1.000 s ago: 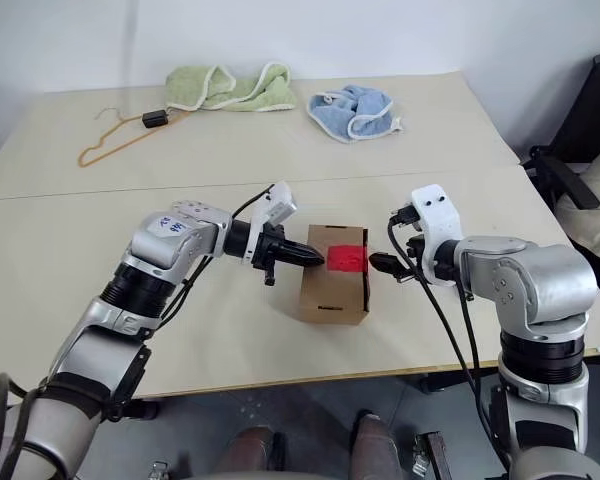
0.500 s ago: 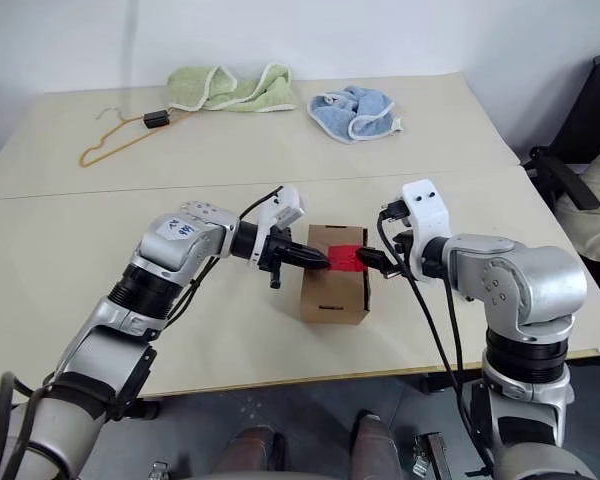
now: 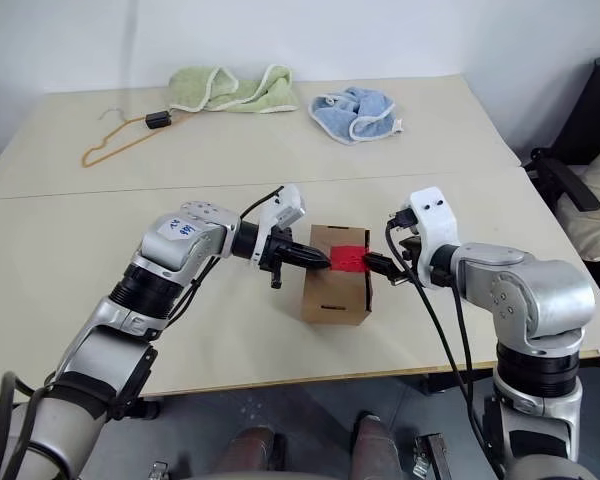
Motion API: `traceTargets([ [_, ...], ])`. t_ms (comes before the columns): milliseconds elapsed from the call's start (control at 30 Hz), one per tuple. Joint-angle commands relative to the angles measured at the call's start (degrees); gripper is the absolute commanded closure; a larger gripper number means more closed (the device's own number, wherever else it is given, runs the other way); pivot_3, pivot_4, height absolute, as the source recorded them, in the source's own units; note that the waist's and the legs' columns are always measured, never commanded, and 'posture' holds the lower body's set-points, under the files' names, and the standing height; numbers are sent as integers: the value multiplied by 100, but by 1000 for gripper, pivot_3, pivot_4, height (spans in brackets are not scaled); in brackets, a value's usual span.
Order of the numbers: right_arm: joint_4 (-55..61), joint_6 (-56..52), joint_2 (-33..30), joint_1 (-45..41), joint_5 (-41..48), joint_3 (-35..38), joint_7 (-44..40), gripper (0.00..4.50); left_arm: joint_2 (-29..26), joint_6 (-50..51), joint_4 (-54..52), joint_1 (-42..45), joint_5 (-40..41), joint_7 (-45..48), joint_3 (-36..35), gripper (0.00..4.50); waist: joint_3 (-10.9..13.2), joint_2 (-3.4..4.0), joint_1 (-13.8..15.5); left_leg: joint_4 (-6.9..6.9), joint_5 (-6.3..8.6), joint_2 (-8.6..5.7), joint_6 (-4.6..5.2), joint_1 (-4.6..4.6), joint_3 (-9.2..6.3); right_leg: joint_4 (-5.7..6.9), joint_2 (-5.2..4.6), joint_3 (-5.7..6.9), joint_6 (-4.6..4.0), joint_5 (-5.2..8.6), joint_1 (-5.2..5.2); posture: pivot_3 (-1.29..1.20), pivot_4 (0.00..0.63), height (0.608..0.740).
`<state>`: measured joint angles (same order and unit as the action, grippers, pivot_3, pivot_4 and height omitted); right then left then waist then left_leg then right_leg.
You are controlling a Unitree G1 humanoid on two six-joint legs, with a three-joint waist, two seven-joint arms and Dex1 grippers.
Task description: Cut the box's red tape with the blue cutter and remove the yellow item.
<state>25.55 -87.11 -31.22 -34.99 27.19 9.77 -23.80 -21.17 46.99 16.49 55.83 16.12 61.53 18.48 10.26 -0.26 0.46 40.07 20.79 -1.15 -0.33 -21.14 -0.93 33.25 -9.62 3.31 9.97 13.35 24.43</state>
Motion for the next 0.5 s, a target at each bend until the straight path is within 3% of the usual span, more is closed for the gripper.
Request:
traceTargets([
  [33,-179,-31,-236,289,-49,-16,10,27,-60,77,-17,37,-50,1,-19,4500,-1,1,35,0,0,0,0,1,0,0,0,0,0,0,0,0,150,740],
  [500,-653,668,-679,817,-39,-386,-249,27,-63,341,-180,-171,43,3,-19,4500,-29,-20,109,3,1,0,1,13,-3,0,0,1,-1,0,-15,0,150,740],
])
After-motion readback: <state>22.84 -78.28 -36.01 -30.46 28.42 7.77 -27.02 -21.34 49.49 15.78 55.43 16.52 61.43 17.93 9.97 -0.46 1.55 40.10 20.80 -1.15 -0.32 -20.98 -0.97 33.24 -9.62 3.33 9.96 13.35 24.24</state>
